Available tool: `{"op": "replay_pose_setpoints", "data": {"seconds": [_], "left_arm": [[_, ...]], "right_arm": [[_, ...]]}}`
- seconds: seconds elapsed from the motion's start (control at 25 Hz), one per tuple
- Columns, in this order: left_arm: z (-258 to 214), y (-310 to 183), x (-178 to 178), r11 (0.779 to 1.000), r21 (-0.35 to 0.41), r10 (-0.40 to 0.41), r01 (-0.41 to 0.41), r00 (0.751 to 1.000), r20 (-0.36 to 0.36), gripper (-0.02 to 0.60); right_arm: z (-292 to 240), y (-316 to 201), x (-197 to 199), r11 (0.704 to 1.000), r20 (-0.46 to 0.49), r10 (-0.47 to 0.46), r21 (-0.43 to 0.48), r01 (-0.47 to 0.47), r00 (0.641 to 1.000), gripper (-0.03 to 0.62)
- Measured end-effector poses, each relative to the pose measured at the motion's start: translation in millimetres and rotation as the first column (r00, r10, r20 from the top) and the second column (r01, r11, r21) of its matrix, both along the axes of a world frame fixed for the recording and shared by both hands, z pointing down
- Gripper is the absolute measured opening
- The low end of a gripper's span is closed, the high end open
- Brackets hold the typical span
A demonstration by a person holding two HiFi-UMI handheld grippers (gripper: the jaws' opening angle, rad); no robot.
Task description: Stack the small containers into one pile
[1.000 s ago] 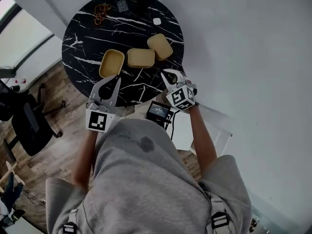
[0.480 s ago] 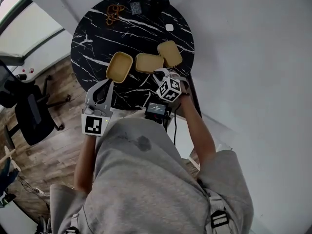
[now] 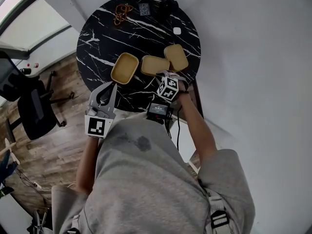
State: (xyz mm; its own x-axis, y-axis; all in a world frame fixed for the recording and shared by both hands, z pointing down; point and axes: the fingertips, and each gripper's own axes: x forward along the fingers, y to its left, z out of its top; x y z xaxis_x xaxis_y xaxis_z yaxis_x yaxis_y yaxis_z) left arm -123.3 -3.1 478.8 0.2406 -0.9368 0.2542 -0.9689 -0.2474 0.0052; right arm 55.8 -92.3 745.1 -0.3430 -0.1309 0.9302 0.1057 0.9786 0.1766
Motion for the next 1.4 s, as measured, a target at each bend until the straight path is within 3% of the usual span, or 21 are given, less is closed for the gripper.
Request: {"op": "replay_pose_setpoints", "data": {"seconds": [0.52, 0.76, 0.96, 1.08, 1.16, 1.24, 1.4], "left_arm": [[2.8, 2.7, -0.1, 1.000, -0.001, -0.004, 0.004, 1.000, 0.002, 0.002], [4.8, -1.4, 2.3, 0.999, 0.033, 0.015, -0.015, 1.000, -0.004, 0.002], [26.5, -7.6, 1.4, 0.998, -0.033, 0.044, -0.048, 0.992, -0.120, 0.014], [31.5, -16.2, 9.1, 0.991, -0.060, 0.109, -0.118, 0.984, -0.144, 0.064], [28.4, -23.2, 17.3, 0.980, -0.058, 0.173, -0.189, 0.961, -0.217, 0.081], [22.2, -28.1, 26.4, 0.960, -0.045, 0.250, -0.277, 0.916, -0.313, 0.091], [11.9, -27.8, 46.9, 0.901, 0.001, 0.413, -0.434, 0.856, -0.311, 0.114]], "right_arm": [[17.9, -4.0, -3.9, 1.000, -0.080, 0.005, 0.025, -0.003, 0.997, 0.026], [-7.8, -3.2, -8.2, 0.998, -0.009, 0.045, 0.054, -0.044, 0.999, 0.020], [-68.1, 2.4, -4.7, 0.986, 0.089, 0.036, 0.160, -0.050, 0.995, 0.020], [-116.3, 17.6, -6.5, 0.956, 0.151, -0.057, 0.292, 0.011, 0.987, 0.020], [-150.0, 32.7, -7.6, 0.916, 0.182, -0.143, 0.396, 0.060, 0.973, 0.020], [-180.2, 49.7, -7.3, 0.881, 0.216, -0.206, 0.465, 0.085, 0.954, 0.020], [-223.9, 81.1, -0.6, 0.835, 0.283, -0.301, 0.540, 0.108, 0.910, 0.021]]}}
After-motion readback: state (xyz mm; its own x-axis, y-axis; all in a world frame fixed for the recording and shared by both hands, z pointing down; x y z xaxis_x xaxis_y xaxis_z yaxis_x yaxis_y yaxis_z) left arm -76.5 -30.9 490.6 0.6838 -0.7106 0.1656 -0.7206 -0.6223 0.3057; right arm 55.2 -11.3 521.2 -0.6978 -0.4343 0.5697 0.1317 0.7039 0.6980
